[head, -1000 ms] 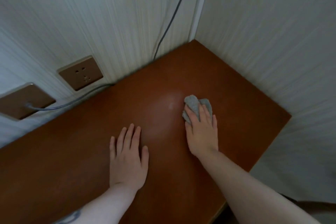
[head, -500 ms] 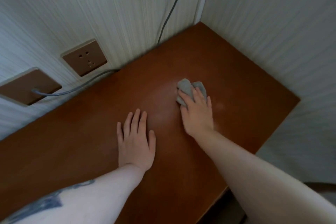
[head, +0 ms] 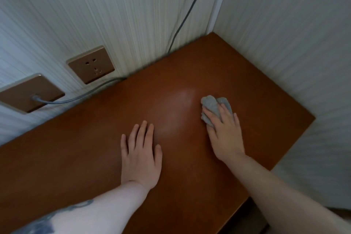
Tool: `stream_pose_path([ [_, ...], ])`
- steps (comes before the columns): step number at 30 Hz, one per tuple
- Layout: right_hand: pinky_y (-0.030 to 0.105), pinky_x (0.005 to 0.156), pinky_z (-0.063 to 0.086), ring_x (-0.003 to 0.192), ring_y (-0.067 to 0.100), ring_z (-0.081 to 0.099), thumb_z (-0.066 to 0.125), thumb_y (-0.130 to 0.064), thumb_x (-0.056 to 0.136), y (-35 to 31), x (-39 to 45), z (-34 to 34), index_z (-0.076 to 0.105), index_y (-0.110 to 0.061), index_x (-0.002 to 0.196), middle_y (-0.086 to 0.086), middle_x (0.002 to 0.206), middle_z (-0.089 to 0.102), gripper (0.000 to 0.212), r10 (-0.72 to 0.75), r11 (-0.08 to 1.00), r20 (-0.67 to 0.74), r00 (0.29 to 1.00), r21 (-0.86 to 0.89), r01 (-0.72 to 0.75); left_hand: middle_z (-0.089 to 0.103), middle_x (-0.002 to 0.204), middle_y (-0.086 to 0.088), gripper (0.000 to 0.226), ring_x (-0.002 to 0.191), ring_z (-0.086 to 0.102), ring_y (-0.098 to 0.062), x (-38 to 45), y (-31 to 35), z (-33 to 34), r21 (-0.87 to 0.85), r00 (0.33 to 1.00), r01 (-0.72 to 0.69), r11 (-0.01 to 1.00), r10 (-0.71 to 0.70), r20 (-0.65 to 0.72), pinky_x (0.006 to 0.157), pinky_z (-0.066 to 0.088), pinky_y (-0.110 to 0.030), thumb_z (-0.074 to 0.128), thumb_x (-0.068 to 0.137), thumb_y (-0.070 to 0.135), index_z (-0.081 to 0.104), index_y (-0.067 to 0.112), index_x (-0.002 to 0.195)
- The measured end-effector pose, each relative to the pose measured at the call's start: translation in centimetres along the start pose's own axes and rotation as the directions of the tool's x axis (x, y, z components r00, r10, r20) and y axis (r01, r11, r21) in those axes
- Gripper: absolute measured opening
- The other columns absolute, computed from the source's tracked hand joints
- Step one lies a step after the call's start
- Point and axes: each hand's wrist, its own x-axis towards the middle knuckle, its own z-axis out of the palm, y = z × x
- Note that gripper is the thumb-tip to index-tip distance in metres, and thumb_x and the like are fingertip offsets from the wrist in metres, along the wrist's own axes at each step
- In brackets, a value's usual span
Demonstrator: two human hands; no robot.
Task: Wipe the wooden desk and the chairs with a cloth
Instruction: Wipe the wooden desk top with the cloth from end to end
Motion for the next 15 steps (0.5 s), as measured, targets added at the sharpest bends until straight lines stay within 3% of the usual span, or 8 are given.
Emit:
stream_pose_path([
  [2, 0.046, 0.120, 0.009, 0.149, 0.020, 0.012, 0.032, -0.032, 0.099, -4.3, 0.2, 1.5, 0.036, -0.033, 0.148, 0.006, 0.160, 0.024, 0.049, 0.197, 0.980, -0.095, 0.976, 0.032, -0.195, 0.022, 0.159, 0.003, 0.063, 0.148, 0.010, -0.017, 0.0, 0.0, 0.0, -0.003, 1.000, -0.001, 1.000, 0.001, -0.005, 0.120, 0.005, -0.046, 0.012, 0.095, 0.047, 0.027, 0.023, 0.151],
  [3, 0.048, 0.119, 0.015, 0.148, 0.023, 0.017, 0.029, -0.033, 0.098, -6.2, -0.5, 2.1, 0.039, -0.031, 0.147, 0.007, 0.158, 0.027, 0.050, 0.205, 0.979, -0.112, 0.972, 0.038, -0.202, 0.022, 0.159, 0.004, 0.063, 0.148, 0.009, -0.017, 0.0, 0.0, 0.1, -0.005, 1.000, 0.001, 1.000, -0.001, -0.006, 0.120, 0.004, -0.045, 0.013, 0.095, 0.047, 0.027, 0.023, 0.151],
  [4, 0.049, 0.118, 0.020, 0.147, 0.024, 0.021, 0.025, -0.035, 0.097, -7.5, -1.8, 2.4, 0.042, -0.031, 0.146, 0.008, 0.157, 0.030, 0.052, 0.135, 0.991, -0.095, 0.986, 0.032, -0.133, 0.022, 0.159, 0.004, 0.062, 0.148, 0.009, -0.016, 0.0, 0.0, 0.1, -0.007, 1.000, 0.005, 1.000, -0.005, -0.008, 0.119, 0.004, -0.045, 0.014, 0.095, 0.047, 0.028, 0.023, 0.151],
  [6, 0.047, 0.117, 0.016, 0.148, 0.020, 0.019, 0.026, -0.036, 0.098, -8.0, -5.4, 2.6, 0.041, -0.035, 0.146, 0.004, 0.158, 0.028, 0.050, -0.145, 0.989, 0.022, 0.989, 0.011, 0.145, 0.026, 0.157, 0.003, 0.061, 0.147, 0.013, -0.017, -0.1, -0.1, 0.2, -0.014, 1.000, 0.004, 1.000, -0.004, -0.012, 0.118, 0.004, -0.044, 0.017, 0.095, 0.046, 0.032, 0.022, 0.150],
  [8, 0.040, 0.118, 0.003, 0.149, 0.013, 0.009, 0.034, -0.036, 0.099, -6.3, -8.4, 1.7, 0.034, -0.043, 0.146, -0.005, 0.161, 0.017, 0.048, -0.375, 0.927, 0.154, 0.914, 0.058, 0.371, 0.029, 0.156, 0.002, 0.060, 0.146, 0.017, -0.019, 0.0, -0.2, 0.2, -0.006, 1.000, -0.003, 1.000, 0.003, -0.013, 0.118, 0.005, -0.045, 0.019, 0.095, 0.045, 0.034, 0.021, 0.149],
  [10, 0.035, 0.118, -0.007, 0.149, 0.006, -0.001, 0.040, -0.035, 0.098, -3.1, -9.0, 0.4, 0.028, -0.051, 0.145, -0.013, 0.161, 0.007, 0.051, -0.481, 0.876, 0.242, 0.843, 0.083, 0.476, 0.028, 0.157, 0.002, 0.061, 0.147, 0.016, -0.019, 0.0, -0.2, 0.2, 0.002, 1.000, 0.005, 1.000, -0.005, -0.008, 0.118, 0.006, -0.046, 0.018, 0.095, 0.046, 0.032, 0.022, 0.149],
  [12, 0.032, 0.118, -0.009, 0.148, 0.006, 0.002, 0.039, -0.032, 0.097, -0.5, -7.4, -0.3, 0.029, -0.052, 0.144, -0.014, 0.160, 0.007, 0.052, -0.412, 0.910, 0.210, 0.887, 0.047, 0.412, 0.025, 0.158, 0.003, 0.063, 0.148, 0.012, -0.017, 0.0, -0.1, 0.2, -0.003, 1.000, 0.015, 1.000, -0.015, -0.004, 0.119, 0.006, -0.046, 0.014, 0.094, 0.048, 0.030, 0.024, 0.150],
  [15, 0.035, 0.119, -0.010, 0.149, 0.012, -0.003, 0.029, -0.031, 0.102, -1.3, -2.2, -0.2, 0.025, -0.044, 0.150, -0.002, 0.162, 0.008, 0.050, -0.042, 0.998, 0.051, 0.998, 0.037, 0.040, 0.022, 0.159, 0.004, 0.064, 0.148, 0.010, -0.017, 0.1, 0.0, 0.2, 0.001, 1.000, 0.007, 1.000, -0.007, -0.007, 0.120, 0.005, -0.046, 0.011, 0.094, 0.048, 0.028, 0.024, 0.151],
])
